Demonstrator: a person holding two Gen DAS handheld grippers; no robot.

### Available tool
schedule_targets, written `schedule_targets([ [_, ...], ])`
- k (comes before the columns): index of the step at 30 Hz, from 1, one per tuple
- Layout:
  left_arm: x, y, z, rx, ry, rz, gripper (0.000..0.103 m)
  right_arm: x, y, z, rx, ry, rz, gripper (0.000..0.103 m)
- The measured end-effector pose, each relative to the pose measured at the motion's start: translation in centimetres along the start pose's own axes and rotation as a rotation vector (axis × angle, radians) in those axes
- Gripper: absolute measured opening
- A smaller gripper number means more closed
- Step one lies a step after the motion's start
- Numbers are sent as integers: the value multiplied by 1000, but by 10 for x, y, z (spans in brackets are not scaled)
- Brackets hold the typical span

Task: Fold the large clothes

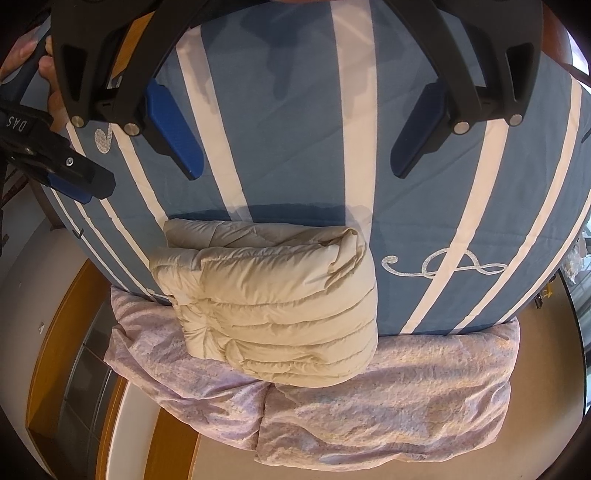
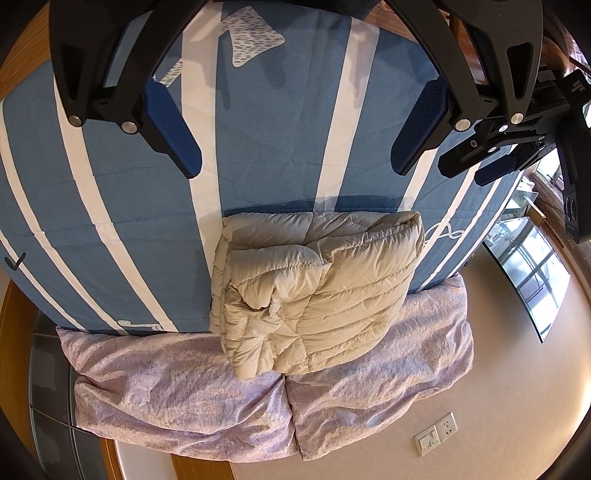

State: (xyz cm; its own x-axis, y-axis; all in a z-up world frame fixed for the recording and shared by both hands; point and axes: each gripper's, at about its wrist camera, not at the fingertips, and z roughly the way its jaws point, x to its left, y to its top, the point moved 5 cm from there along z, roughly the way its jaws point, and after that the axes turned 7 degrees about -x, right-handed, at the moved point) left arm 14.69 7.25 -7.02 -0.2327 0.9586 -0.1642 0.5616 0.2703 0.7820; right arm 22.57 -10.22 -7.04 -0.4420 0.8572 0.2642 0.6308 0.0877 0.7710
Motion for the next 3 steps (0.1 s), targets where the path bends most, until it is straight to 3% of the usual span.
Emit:
schedule_targets([
  [3, 0, 0, 0, 0, 0, 1, 101, 0, 0, 0, 0, 0, 0, 102],
])
